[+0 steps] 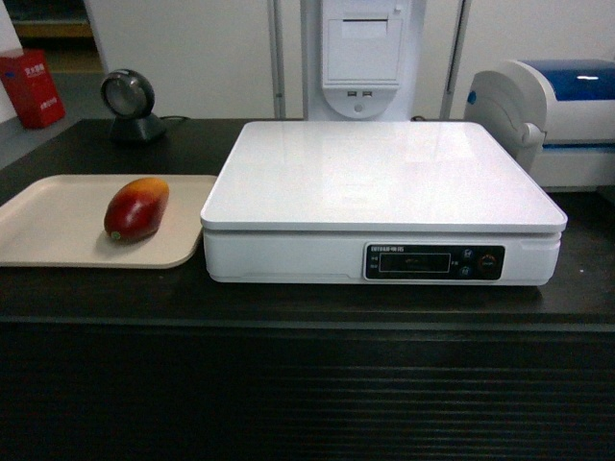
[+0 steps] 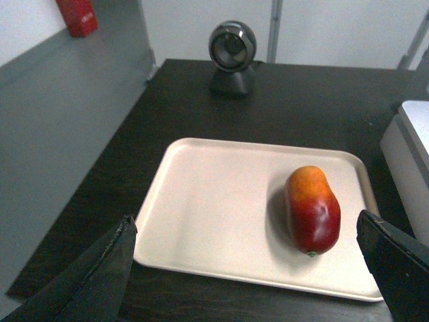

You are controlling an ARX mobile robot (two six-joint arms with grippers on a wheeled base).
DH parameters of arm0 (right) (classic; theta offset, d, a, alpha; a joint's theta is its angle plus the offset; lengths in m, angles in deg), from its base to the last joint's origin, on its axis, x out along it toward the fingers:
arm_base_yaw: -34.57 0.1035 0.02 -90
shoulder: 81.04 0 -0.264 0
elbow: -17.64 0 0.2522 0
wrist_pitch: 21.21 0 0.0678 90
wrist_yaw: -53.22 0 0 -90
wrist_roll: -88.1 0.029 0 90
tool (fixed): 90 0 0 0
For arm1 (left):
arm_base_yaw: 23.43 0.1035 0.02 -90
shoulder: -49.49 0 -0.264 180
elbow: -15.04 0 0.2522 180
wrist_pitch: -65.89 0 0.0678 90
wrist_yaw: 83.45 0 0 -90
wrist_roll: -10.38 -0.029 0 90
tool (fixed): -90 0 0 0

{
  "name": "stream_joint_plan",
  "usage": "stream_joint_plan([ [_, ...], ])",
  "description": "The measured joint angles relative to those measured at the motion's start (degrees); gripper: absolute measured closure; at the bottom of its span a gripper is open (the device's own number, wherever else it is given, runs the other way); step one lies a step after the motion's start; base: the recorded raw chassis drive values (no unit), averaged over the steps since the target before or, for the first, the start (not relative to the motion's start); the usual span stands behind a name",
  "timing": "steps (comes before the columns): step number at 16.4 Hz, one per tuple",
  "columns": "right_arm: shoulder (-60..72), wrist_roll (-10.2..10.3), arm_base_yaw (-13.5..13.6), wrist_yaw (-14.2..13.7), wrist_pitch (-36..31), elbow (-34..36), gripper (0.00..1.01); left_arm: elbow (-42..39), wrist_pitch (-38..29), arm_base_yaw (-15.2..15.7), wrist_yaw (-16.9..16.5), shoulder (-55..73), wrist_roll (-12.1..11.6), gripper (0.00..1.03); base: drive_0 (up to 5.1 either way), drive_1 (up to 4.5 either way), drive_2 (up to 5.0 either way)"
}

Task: Place dark red mango on scale at checkout

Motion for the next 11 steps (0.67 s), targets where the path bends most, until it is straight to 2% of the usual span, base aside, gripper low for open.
stream_joint_plan([
  [5, 0.0, 0.0, 0.0, 0.0, 0.0, 0.0, 0.03, 16.28, 6.16, -4.61, -3.87, 18.91, -0.7, 0.05, 0.0, 0.0, 0.0],
  [9, -0.02, 0.0, 0.0, 0.0, 0.0, 0.0, 0.03, 32.26, 16.33, -5.95, -3.93, 34.99, -1.05, 0.05, 0.0, 0.0, 0.0],
  [11, -0.02, 0.0, 0.0, 0.0, 0.0, 0.0, 0.03, 34.29, 17.7, -6.47, -3.91, 36.65, -1.16, 0.05, 0.0, 0.0, 0.0],
])
